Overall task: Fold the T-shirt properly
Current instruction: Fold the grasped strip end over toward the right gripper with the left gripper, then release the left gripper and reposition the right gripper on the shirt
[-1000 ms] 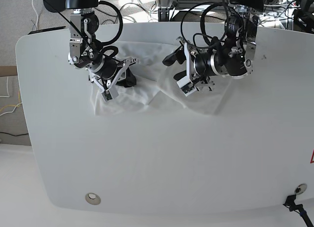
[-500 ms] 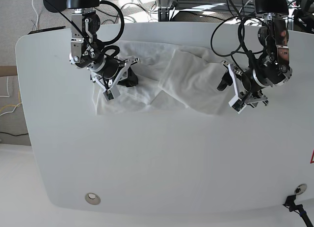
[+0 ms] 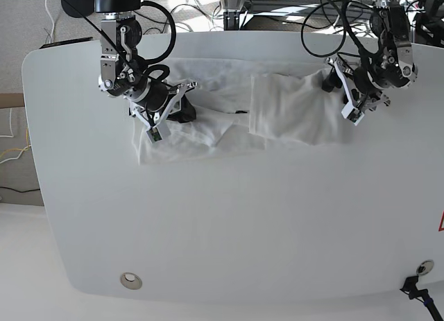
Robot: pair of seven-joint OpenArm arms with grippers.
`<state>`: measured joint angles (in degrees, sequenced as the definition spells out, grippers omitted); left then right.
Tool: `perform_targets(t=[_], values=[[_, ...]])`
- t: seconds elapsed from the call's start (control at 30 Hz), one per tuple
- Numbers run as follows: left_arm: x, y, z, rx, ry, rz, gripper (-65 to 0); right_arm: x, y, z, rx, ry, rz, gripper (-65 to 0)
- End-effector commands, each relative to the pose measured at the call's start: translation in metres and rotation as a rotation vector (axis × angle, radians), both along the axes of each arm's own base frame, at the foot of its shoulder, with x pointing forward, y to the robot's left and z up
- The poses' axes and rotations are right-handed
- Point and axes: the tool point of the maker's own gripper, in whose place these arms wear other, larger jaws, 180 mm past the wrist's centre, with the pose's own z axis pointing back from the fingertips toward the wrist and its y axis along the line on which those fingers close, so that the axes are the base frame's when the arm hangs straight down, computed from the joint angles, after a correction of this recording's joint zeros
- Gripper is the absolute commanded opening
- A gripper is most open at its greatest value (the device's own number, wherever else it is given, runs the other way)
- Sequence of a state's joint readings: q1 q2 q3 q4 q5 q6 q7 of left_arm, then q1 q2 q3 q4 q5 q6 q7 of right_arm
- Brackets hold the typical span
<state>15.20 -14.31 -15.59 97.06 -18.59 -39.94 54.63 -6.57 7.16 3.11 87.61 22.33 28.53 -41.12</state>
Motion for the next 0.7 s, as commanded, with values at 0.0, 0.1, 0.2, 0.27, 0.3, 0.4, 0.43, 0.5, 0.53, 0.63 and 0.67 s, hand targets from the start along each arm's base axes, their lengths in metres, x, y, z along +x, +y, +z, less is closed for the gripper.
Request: perform_targets(t=[0.0,0.1,0.2,0.27,0.3,0.4,0.43,0.5,0.53,0.63,0.67], values=[[0.000,0.012,0.006,0.046,-0.004,0.004,-30.9,-0.007,-0.008,-0.010,-0.062,0.052,0.012,-56.8],[0.002,0.021,0.020,0.069,-0.046,0.023,-30.9,-0.006,-0.008,-0.009,-0.059,0.047,0.011,-56.8],[0.012,0.026,0.041,0.091,-0.113,0.033,-30.9,0.004,-0.006,0.005,-0.059,0.002,0.013,-56.6],[0.025,0.024,0.059,0.101,-0.176,0.022,-30.9,0.008,-0.005,0.013,-0.057,-0.022,0.015,-56.3],[0.033,0.022,0.068,0.105,-0.210,0.015,-30.9,0.010,-0.005,0.016,-0.058,-0.033,0.016,-56.3],[0.048,0.016,0.083,0.080,-0.265,0.010,-30.9,0.013,-0.004,0.021,-0.058,-0.050,0.017,-56.2],[0.052,0.012,0.087,0.054,-0.282,0.010,-30.9,0.015,-0.004,0.024,-0.059,-0.058,0.017,-56.3],[0.056,0.006,0.092,0.011,-0.300,0.004,-30.9,0.015,-0.004,0.023,-0.059,-0.055,0.017,-56.5],[0.057,0.004,0.094,-0.004,-0.306,0.003,-30.9,0.015,-0.004,0.022,-0.060,-0.054,0.017,-56.6],[0.062,-0.007,0.095,-0.022,-0.313,-0.025,-31.1,0.015,-0.004,0.023,-0.059,-0.055,0.017,-56.7],[0.063,-0.013,0.095,-0.028,-0.311,-0.043,-33.6,0.015,-0.004,0.023,-0.059,-0.055,0.017,-56.7]])
